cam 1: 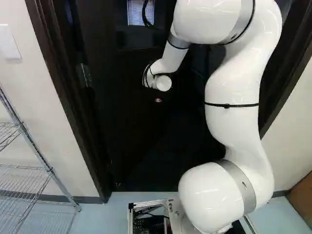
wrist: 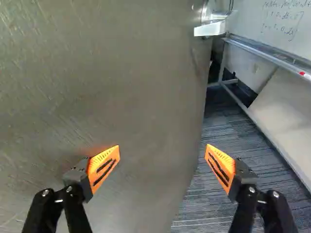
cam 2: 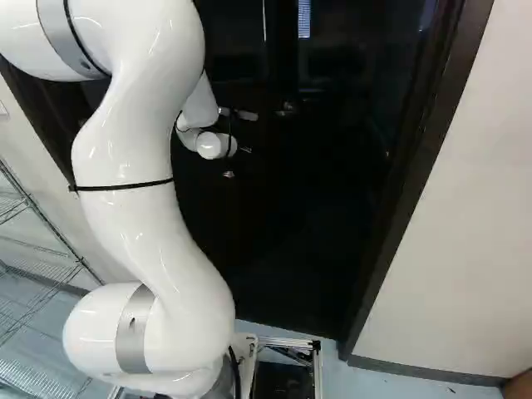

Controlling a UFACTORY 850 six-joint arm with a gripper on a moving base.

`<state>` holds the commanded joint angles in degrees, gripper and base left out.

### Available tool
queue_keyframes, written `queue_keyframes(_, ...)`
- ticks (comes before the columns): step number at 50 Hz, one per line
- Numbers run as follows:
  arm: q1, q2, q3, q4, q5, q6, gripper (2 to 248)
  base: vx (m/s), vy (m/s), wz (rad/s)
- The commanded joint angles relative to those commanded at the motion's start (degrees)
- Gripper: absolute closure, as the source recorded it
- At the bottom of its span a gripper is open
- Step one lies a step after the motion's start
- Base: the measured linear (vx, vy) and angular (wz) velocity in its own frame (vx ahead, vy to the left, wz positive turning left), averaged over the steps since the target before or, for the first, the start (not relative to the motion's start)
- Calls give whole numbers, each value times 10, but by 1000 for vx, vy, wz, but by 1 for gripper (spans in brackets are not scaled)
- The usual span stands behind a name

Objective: Open the door and move inside

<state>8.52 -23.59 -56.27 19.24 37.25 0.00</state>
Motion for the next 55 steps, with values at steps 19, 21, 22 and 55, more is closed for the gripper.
queue_keyframes(19,16,-38,-48,-22,0,0,3,0,0,0)
queue_keyframes(21,17,-41,-52,-25,0,0,3,0,0,0)
queue_keyframes(22,18,-42,-54,-26,0,0,3,0,0,0)
queue_keyframes(55,48,-93,-120,-81,0,0,3,0,0,0)
